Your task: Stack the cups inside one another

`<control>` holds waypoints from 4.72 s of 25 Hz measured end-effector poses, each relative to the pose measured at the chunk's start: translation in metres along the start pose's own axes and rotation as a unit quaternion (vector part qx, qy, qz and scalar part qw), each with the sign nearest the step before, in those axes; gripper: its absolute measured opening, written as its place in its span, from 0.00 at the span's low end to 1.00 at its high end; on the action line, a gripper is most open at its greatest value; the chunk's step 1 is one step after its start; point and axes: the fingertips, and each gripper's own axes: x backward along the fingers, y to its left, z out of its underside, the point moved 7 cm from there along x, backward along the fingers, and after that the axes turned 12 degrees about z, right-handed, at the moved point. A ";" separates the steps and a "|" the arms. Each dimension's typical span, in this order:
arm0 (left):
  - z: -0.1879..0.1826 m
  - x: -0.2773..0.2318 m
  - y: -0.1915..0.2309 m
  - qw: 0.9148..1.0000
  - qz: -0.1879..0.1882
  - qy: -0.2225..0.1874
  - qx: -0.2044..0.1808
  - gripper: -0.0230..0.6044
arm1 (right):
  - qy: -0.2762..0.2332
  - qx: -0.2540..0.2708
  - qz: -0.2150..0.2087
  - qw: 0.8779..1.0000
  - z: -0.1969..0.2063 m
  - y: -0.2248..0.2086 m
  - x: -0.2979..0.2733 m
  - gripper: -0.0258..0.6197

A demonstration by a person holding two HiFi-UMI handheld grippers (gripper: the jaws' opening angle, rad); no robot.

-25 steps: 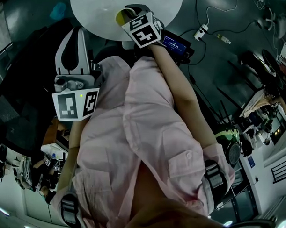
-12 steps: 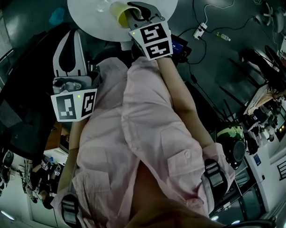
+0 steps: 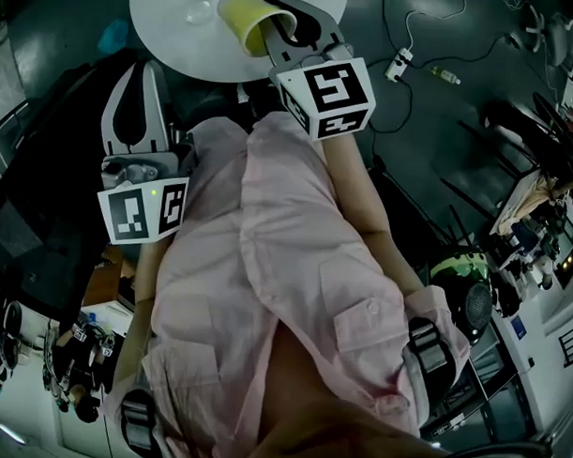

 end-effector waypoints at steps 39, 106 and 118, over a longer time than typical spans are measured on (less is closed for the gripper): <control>0.026 -0.008 -0.111 0.999 -0.022 -0.008 -0.044 0.06 | -0.080 0.082 -0.094 0.989 0.006 -0.016 0.109 0.11; 0.028 -0.015 -0.108 0.996 -0.058 -0.054 -0.033 0.06 | -0.076 0.089 -0.068 0.991 0.011 -0.042 0.100 0.11; 0.025 -0.013 -0.094 0.997 -0.061 -0.051 -0.021 0.06 | -0.064 0.082 -0.059 0.993 0.005 -0.040 0.089 0.11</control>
